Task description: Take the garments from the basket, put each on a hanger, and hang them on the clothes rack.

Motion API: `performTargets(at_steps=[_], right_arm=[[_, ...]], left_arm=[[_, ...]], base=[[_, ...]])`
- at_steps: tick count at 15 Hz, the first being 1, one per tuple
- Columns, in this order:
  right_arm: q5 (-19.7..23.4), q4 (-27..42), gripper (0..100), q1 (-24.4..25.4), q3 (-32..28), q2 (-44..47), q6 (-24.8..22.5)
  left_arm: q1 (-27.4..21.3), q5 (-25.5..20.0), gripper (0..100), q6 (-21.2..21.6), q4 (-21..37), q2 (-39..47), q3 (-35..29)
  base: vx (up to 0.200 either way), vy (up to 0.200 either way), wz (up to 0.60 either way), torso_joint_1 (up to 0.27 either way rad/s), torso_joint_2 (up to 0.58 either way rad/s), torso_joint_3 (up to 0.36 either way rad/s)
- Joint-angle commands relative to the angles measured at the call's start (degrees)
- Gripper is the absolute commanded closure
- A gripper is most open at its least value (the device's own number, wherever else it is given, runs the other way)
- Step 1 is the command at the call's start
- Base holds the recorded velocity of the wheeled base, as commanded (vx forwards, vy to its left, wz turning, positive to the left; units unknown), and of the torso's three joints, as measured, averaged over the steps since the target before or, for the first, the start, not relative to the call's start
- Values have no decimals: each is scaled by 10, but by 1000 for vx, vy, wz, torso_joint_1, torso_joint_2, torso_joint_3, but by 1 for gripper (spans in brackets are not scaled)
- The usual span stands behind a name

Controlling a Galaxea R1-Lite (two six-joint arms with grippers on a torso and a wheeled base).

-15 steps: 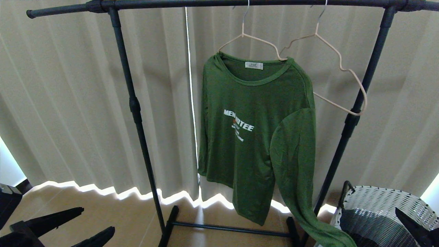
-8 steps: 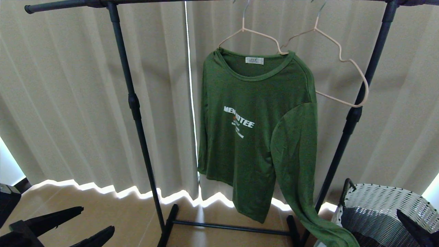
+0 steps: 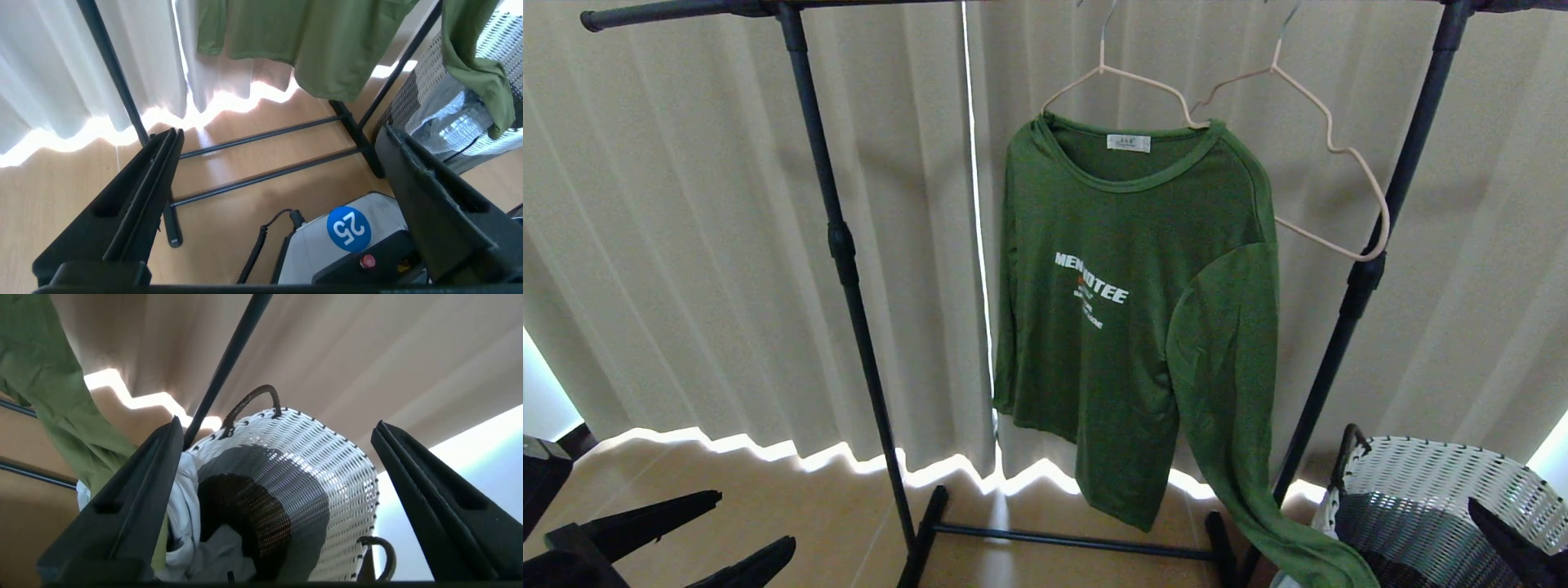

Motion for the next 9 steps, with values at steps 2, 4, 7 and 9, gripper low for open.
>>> performTargets(at_steps=[2,4,7,9], right_arm=[[0,-1,0,0,0,0,0],[0,-5,0,0,0,0,0],[0,-6,0,0,-1,0,0],[1,-7,0,0,-1,-1,0]], left_arm=[[0,0,0,1,0,0,0],[0,0,0,0,0,1,0],[0,0,0,1,0,0,0],[0,0,0,1,0,0,0]], base=[[0,0,0,0,0,0],[0,0,0,0,0,0],[0,0,0,0,0,0],[0,0,0,-449,49,-432]])
